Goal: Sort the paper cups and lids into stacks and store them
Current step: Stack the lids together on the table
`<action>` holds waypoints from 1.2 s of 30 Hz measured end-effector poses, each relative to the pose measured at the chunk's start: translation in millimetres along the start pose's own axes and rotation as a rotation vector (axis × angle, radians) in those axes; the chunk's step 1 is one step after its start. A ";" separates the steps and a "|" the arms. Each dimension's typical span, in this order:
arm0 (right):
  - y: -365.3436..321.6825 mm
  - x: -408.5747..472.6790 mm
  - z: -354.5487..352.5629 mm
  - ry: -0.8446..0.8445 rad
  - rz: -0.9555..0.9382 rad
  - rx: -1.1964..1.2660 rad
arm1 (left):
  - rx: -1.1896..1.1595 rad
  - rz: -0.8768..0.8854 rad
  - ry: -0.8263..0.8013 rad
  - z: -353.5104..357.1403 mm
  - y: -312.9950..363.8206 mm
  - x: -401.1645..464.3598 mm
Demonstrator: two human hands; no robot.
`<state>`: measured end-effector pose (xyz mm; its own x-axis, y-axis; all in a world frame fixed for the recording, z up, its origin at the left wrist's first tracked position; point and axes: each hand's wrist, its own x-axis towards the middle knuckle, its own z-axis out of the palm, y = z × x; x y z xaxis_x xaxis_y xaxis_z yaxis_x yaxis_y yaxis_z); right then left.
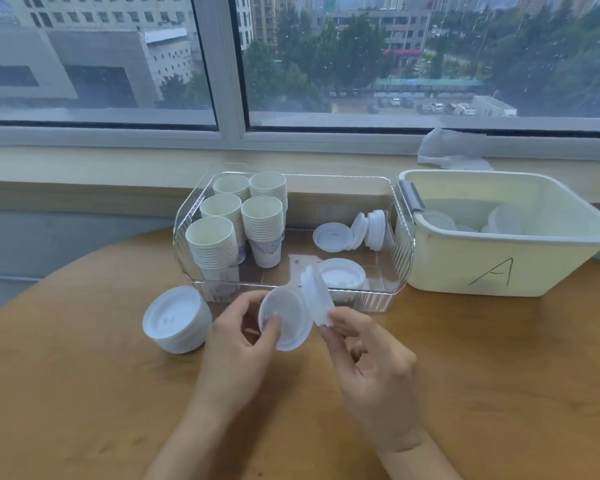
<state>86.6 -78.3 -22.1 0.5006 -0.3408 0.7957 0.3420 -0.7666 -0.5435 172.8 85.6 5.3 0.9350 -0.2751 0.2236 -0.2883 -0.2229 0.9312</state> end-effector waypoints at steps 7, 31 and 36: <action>-9.0 -15.3 -3.3 -0.270 0.067 0.077 | -0.292 -0.070 -0.137 4.4 -2.9 -8.3; -6.7 -3.9 -3.6 -0.447 0.354 0.276 | -0.481 -0.105 -0.366 6.8 -4.9 -13.3; -9.0 0.8 -5.8 -0.467 0.424 0.410 | -0.369 -0.053 -0.349 5.2 -8.2 -14.0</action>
<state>79.3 -74.8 -15.1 0.9095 -0.2253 0.3495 0.2678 -0.3255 -0.9068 160.9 86.4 -7.0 0.8034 -0.5827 0.1227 -0.0912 0.0832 0.9923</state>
